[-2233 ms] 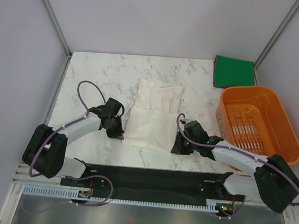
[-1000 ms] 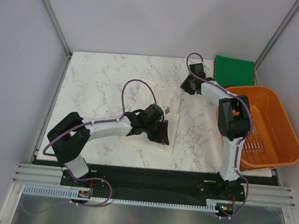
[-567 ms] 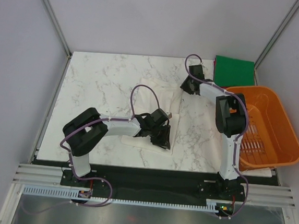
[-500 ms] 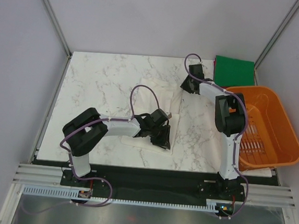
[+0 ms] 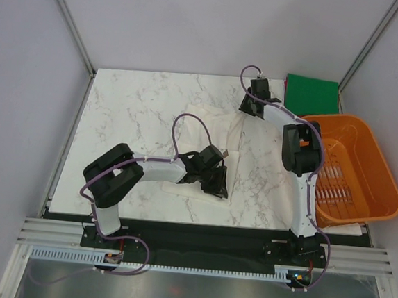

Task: Fold and stack the t-shirts
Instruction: Fold the tshirt

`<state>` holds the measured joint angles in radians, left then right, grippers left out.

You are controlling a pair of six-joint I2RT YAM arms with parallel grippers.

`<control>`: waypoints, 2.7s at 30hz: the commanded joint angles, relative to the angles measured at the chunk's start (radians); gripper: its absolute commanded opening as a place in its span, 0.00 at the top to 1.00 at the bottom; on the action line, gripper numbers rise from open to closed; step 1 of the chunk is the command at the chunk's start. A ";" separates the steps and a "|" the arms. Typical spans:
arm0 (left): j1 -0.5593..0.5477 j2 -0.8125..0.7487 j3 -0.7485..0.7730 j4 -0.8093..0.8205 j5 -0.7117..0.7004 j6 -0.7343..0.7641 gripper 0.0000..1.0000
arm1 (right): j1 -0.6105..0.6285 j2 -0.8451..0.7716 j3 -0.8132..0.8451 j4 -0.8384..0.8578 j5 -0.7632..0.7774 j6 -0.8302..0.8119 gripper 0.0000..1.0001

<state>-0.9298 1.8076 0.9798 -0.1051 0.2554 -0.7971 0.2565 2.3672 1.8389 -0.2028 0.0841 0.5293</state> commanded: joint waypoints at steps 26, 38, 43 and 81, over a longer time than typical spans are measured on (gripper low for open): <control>0.766 -0.507 -0.187 -0.453 0.180 0.148 0.53 | 0.384 -0.926 -0.903 -0.331 0.032 0.372 0.49; 0.757 -0.765 -0.417 -0.372 0.172 0.035 0.44 | 0.506 -1.232 -1.250 -0.208 0.028 0.601 0.50; 0.743 -0.758 -0.519 -0.273 0.206 -0.005 0.45 | 0.536 -1.220 -1.251 -0.172 0.020 0.615 0.50; 0.678 -0.597 -0.581 -0.142 0.081 -0.001 0.63 | 0.671 -1.089 -1.353 -0.076 0.089 0.719 0.61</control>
<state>-0.2447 1.1896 0.3992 -0.2695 0.3946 -0.7921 0.9054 1.2522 0.5049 -0.2638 0.1593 1.2228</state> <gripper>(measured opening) 0.379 0.382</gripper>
